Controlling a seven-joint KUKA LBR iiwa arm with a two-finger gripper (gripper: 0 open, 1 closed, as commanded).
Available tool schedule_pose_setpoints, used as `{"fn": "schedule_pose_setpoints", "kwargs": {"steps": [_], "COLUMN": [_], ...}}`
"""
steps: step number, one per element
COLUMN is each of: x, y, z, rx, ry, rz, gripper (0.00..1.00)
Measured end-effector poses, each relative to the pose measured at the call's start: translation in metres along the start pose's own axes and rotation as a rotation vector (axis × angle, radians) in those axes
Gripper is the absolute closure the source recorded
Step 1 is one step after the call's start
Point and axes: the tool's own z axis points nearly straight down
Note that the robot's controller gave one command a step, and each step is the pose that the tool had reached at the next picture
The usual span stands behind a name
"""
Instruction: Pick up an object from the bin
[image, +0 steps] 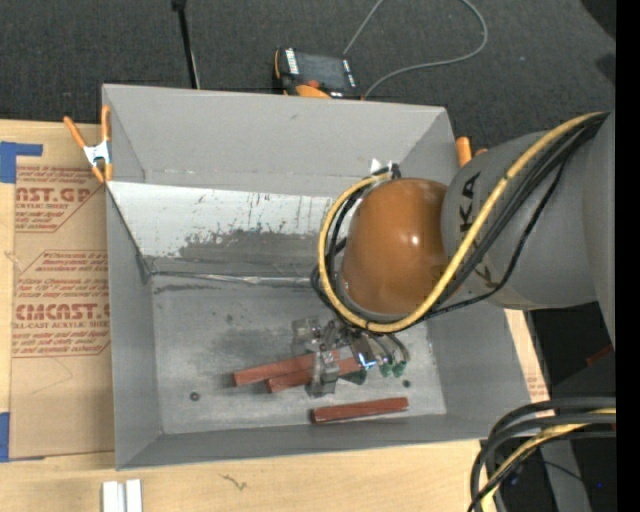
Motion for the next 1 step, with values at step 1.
{"fn": "schedule_pose_setpoints", "kwargs": {"steps": [1], "x": [-0.0009], "y": [0.0005], "z": [-0.0318], "rx": [0.0], "ry": [-0.002], "rz": [-0.001], "gripper": [1.0]}}
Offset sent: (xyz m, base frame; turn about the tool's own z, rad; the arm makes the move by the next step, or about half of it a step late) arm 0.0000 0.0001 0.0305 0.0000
